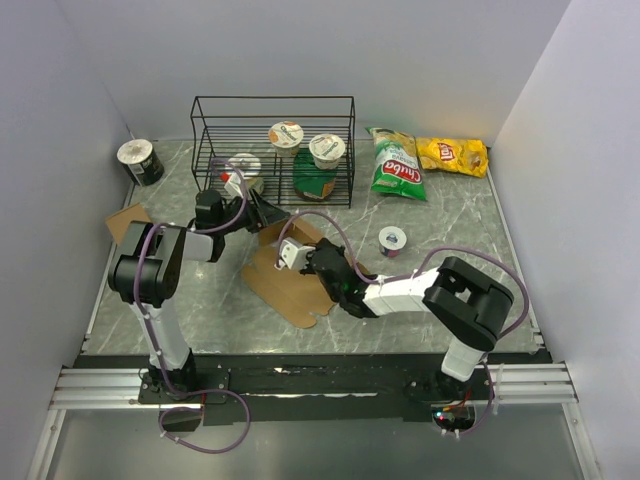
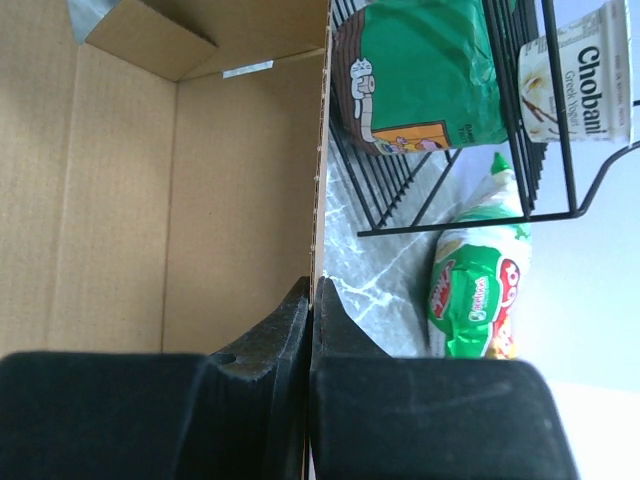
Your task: Fold the paper box
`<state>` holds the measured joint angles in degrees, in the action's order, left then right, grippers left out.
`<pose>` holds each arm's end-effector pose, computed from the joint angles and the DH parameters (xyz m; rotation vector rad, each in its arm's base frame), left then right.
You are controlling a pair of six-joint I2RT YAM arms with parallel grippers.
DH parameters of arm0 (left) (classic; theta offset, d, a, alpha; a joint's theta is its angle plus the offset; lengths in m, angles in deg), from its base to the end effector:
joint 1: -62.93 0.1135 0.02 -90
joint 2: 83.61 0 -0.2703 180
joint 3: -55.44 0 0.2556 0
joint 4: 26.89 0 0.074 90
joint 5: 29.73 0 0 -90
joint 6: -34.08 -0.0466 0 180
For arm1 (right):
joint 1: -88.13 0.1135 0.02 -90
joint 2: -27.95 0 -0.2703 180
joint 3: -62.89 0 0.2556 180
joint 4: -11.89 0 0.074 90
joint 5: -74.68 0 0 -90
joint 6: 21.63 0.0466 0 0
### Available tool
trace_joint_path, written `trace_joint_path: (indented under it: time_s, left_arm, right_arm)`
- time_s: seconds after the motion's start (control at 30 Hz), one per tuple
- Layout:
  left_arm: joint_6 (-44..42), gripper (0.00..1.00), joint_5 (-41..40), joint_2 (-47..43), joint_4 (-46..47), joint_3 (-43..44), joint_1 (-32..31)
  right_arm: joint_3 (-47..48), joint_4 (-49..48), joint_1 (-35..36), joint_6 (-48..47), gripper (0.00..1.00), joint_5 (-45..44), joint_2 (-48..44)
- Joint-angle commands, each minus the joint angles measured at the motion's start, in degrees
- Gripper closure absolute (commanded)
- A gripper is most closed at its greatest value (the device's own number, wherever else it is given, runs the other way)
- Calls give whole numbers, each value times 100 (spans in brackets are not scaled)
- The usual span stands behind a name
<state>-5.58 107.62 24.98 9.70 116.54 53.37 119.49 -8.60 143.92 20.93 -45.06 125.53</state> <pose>0.3715 -0.0973 0.1613 -0.0165 1.9447 -1.4485 0.2192 0.2813 0.1737 -1.2505 1.4296 -0.4003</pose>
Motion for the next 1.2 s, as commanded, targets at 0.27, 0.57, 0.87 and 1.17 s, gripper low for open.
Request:
trace_joint_path:
  time_s: [0.27, 0.57, 0.87, 1.17]
  left_arm:
    - [-60, 32, -499, -611, -395, -594, -151]
    - [467, 33, -508, -374, 414, -833, -274]
    - [396, 30, -587, -225, 343, -745, -292]
    - [-146, 46, -833, -145, -112, -745, -388]
  right_arm:
    - [-128, 15, 178, -414, 100, 29, 463]
    - [-295, -355, 336, -872, 100, -155, 674]
    - [-356, -795, 512, -1180, 100, -366, 921]
    - [-427, -935, 565, -1250, 100, -375, 842]
